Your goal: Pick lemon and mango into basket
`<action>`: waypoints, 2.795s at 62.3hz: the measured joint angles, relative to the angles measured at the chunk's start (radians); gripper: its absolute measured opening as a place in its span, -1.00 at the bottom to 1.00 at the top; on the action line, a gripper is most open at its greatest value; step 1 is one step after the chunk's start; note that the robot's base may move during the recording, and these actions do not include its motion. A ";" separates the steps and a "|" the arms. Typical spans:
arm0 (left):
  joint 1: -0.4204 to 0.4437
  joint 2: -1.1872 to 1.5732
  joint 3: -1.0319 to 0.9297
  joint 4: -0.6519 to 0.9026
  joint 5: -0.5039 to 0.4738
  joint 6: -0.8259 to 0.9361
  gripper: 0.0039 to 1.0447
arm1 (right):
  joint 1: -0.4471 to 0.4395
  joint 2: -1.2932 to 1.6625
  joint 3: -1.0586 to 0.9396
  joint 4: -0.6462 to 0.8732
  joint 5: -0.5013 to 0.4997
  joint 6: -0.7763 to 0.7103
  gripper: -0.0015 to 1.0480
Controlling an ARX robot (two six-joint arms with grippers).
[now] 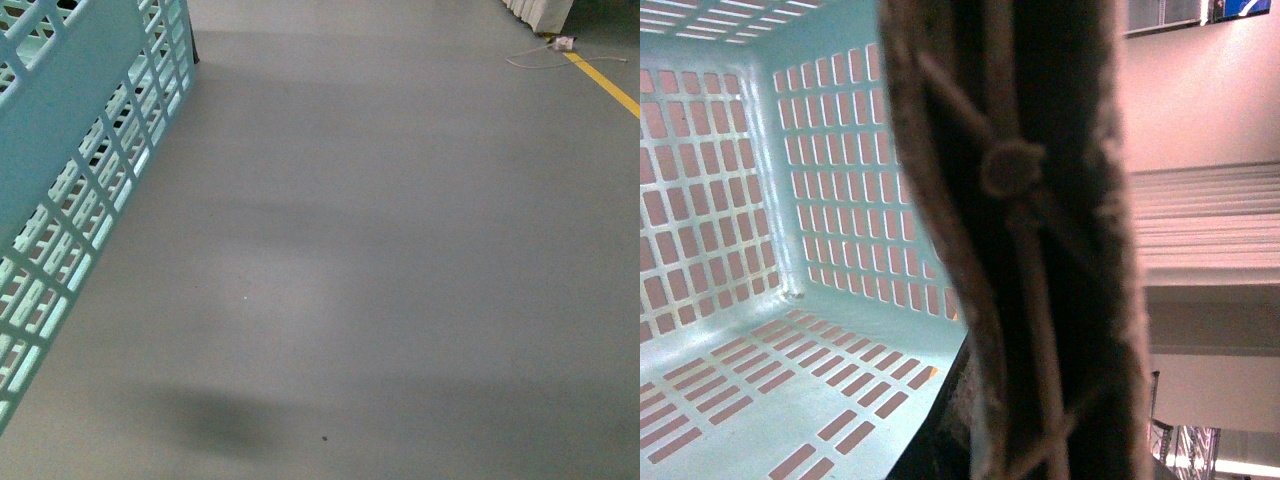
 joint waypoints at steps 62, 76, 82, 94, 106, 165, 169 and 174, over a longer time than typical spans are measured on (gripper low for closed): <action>0.000 0.000 0.000 0.000 0.000 0.001 -0.92 | 0.000 0.000 0.000 0.000 0.000 0.000 0.83; 0.000 0.000 0.000 0.000 0.000 0.001 -0.92 | 0.000 0.000 0.000 0.000 0.000 0.000 0.83; 0.000 0.000 0.000 0.000 0.000 0.001 -0.92 | 0.000 0.000 0.000 0.000 0.000 0.000 0.83; 0.000 0.000 0.001 0.000 0.000 0.001 -0.92 | 0.000 0.000 0.000 0.000 0.000 0.000 0.83; 0.000 0.000 0.001 0.000 0.000 0.001 -0.92 | 0.000 0.000 0.000 0.000 0.000 0.000 0.83; -0.008 -0.002 0.006 0.000 0.019 0.000 -0.92 | 0.000 0.000 0.000 0.000 0.004 0.000 0.83; -0.008 -0.001 0.006 0.000 0.027 -0.008 -0.92 | 0.000 0.000 0.000 0.000 0.003 0.000 0.83; -0.007 -0.002 0.008 0.000 0.014 -0.011 -0.92 | 0.000 0.000 0.000 0.000 0.003 0.000 0.83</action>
